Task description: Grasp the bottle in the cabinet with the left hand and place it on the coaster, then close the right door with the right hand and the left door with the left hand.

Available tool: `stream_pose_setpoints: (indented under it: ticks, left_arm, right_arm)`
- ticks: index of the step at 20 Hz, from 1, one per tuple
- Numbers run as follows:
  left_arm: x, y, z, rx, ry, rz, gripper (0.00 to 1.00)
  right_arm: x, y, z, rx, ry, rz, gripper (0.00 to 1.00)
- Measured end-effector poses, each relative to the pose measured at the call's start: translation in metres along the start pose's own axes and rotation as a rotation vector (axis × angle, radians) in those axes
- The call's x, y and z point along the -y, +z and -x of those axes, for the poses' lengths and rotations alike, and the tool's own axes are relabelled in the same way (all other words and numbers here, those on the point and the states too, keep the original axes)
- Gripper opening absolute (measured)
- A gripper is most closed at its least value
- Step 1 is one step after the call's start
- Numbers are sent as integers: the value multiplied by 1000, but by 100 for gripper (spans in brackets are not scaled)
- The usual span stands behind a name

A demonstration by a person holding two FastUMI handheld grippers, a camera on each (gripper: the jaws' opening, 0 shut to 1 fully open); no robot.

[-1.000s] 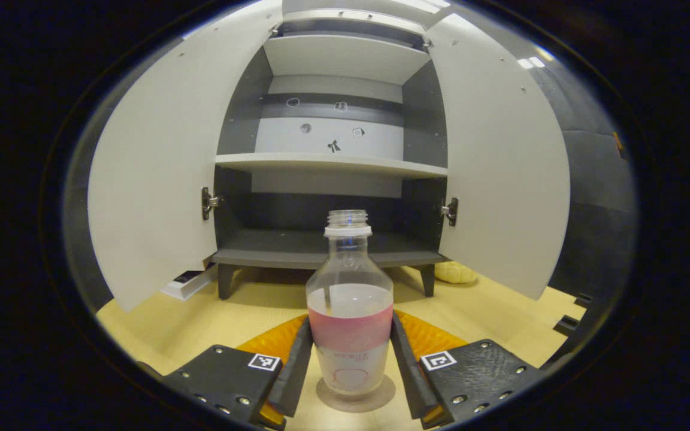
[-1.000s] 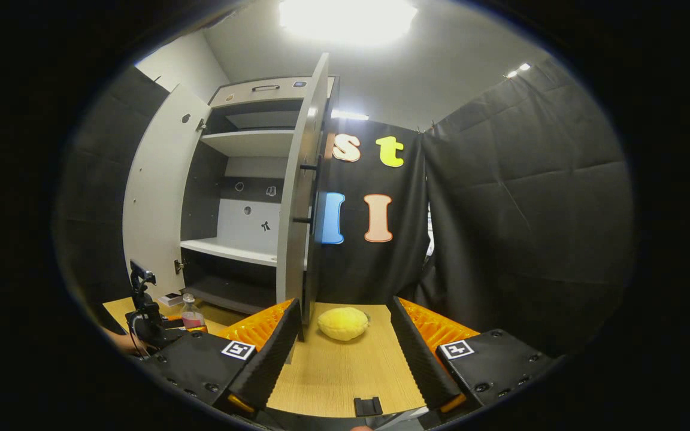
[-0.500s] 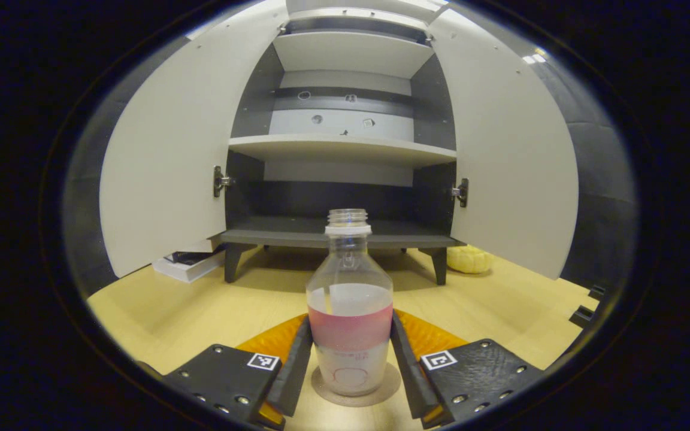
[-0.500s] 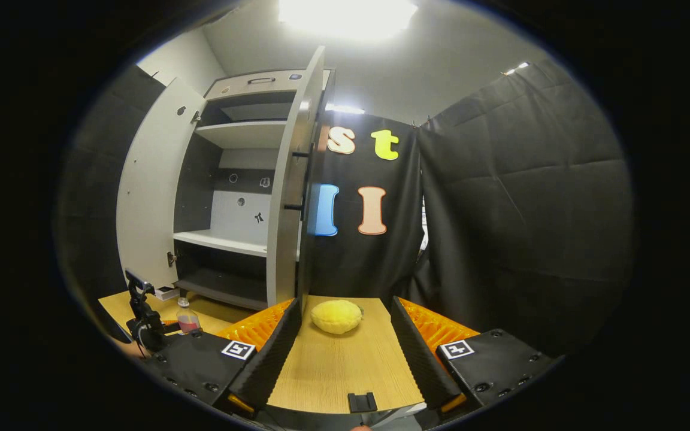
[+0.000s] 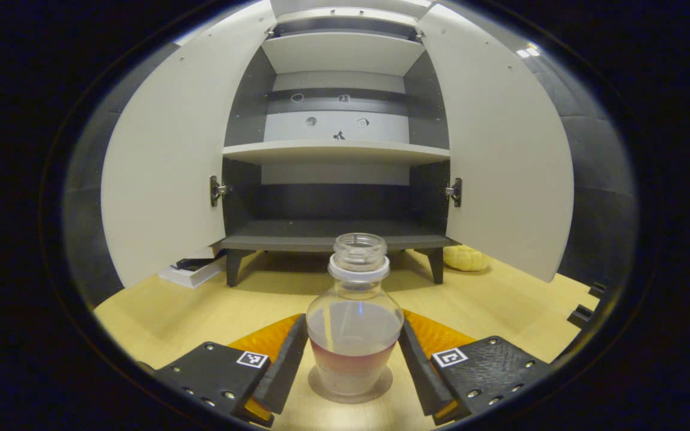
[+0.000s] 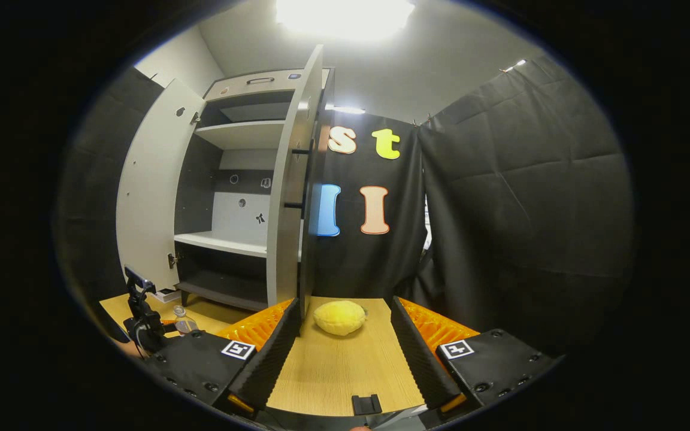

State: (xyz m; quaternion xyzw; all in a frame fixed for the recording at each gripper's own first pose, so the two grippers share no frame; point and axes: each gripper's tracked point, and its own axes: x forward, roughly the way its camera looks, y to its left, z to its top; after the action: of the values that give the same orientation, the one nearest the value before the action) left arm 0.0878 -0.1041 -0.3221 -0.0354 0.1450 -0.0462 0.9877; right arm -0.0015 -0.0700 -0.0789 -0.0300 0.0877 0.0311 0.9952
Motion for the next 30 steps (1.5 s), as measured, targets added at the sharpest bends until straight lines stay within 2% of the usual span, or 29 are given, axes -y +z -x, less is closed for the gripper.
stream_pose_setpoints:
  ticks: [3, 4, 6, 8, 10, 13, 14, 16, 18, 21, 22, 24, 25, 27, 28, 29, 30]
  left_arm:
    - [-2, 8, 3, -6, 15, -8, 90]
    - [-4, 13, 7, -2, 18, -5, 84]
    - [-5, 34, 19, 16, 20, 7, 84]
    - [-2, 63, 32, 41, 9, 25, 84]
    - [-1, 94, 53, 72, 11, 28, 83]
    - [-5, 148, 85, 128, 38, 3, 83]
    - [-8, 162, 95, 146, 51, -17, 83]
    - [-15, 183, 112, 165, 60, -50, 84]
    - [-21, 199, 127, 180, 64, -38, 83]
    - [-43, 218, 146, 177, 101, 6, 83]
    - [-52, 224, 151, 179, 114, 12, 83]
    - [-72, 238, 161, 199, 132, 6, 83]
    - [-84, 243, 165, 203, 147, -4, 84]
    - [-114, 254, 176, 216, 190, -19, 83]
    - [-129, 257, 180, 224, 210, -17, 89]
    - [-140, 261, 184, 231, 222, -11, 83]
    - [-155, 264, 189, 236, 238, -3, 83]
  right_arm:
    - [0, 4, -2, 14, 8, -11, 96]
    - [0, 6, -3, 18, 13, -18, 96]
    - [-1, 8, -5, 22, 26, -34, 96]
    - [-1, 15, -7, 36, 40, -58, 93]
    - [3, 26, -14, 57, 47, -76, 96]
    - [3, 46, -22, 82, 63, -100, 96]
    - [5, 55, -25, 96, 60, -106, 93]
    - [10, 72, -39, 120, 49, -124, 96]
    - [10, 86, -51, 139, 46, -150, 96]
    - [15, 102, -74, 155, 15, -158, 93]
    - [17, 107, -83, 162, -5, -160, 96]
    - [22, 114, -97, 169, -54, -174, 96]
    - [22, 117, -103, 171, -78, -181, 92]
    - [20, 121, -117, 168, -121, -176, 96]
    - [17, 123, -123, 160, -134, -166, 97]
    - [13, 123, -131, 150, -142, -151, 92]
    - [8, 124, -137, 141, -149, -133, 92]
